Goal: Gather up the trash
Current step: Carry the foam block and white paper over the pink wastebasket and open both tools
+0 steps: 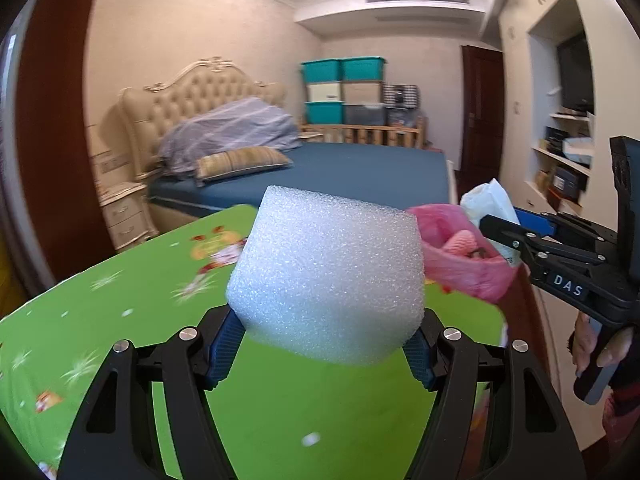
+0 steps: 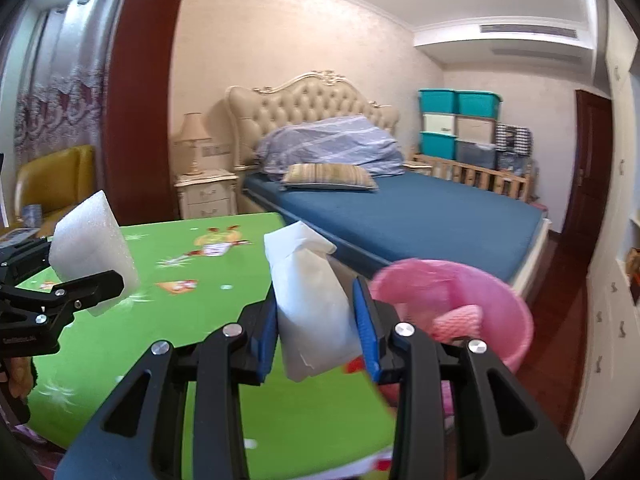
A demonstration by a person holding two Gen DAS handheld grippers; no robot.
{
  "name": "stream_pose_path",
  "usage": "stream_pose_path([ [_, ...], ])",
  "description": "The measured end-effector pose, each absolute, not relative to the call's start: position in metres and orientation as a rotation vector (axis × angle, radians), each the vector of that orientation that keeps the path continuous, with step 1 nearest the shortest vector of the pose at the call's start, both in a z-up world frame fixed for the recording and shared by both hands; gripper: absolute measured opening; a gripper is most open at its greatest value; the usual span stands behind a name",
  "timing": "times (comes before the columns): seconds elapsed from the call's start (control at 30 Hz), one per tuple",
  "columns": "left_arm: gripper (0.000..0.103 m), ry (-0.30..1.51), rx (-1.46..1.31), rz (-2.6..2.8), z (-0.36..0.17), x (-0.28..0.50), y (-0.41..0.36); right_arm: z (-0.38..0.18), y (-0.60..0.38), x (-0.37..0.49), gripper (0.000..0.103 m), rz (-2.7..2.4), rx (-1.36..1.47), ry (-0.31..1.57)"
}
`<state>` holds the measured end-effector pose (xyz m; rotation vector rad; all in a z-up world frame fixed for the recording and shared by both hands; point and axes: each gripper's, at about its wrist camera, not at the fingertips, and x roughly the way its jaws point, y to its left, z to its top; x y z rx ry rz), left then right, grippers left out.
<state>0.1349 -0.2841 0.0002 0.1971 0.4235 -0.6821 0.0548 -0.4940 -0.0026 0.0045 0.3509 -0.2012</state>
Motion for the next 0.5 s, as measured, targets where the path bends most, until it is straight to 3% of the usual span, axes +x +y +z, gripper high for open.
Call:
stream_pose_path([
  [0.5,0.065,0.484,0.203,-0.953,0.005,0.179,-0.453,-0.007,-0.639,0.060,0.034,-0.356,0.096,0.379],
])
